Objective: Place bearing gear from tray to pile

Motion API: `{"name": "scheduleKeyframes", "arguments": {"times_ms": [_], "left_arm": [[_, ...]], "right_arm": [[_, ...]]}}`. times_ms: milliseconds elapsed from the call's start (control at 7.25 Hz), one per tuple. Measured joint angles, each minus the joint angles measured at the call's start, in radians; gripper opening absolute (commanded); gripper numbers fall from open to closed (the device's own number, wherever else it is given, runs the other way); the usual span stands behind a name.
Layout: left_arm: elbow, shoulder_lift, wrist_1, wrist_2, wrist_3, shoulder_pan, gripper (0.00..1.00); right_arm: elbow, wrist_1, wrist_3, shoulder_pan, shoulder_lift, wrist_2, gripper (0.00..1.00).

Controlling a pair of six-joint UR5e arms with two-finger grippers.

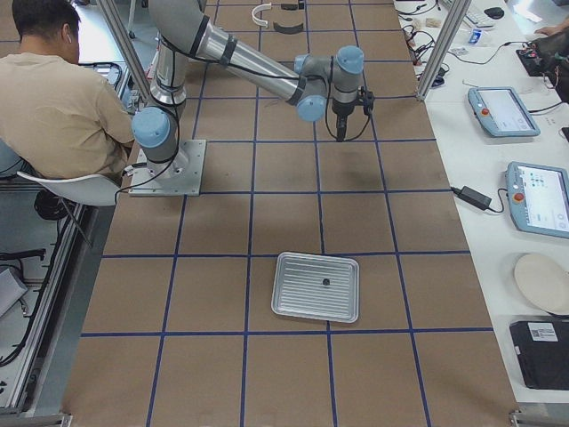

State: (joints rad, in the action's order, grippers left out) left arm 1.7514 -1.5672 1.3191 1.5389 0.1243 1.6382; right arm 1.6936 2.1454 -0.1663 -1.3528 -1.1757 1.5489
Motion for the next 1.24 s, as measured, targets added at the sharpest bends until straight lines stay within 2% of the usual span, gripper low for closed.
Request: {"name": "scheduleKeyframes", "arguments": {"times_ms": [276,552,966,1241], "left_arm": [[0.021,-0.090,-0.110,0.001,0.148,0.114,1.00],[0.034,-0.193,-0.205,0.003,0.312,0.216,1.00],[0.087,-0.336,-0.390,0.016,0.389,0.300,0.99],[0.104,-0.386,-0.431,0.052,0.360,0.314,1.00]], "right_arm": [[-0.040,-0.002,-0.408,0.305,0.044,0.036,1.00],[-0.140,-0.002,-0.713,0.497,0.151,0.051,1.00],[-0.218,0.022,-0.860,0.608,0.233,0.051,1.00],[-0.218,0.040,-0.862,0.627,0.261,0.057,0.92]]}}
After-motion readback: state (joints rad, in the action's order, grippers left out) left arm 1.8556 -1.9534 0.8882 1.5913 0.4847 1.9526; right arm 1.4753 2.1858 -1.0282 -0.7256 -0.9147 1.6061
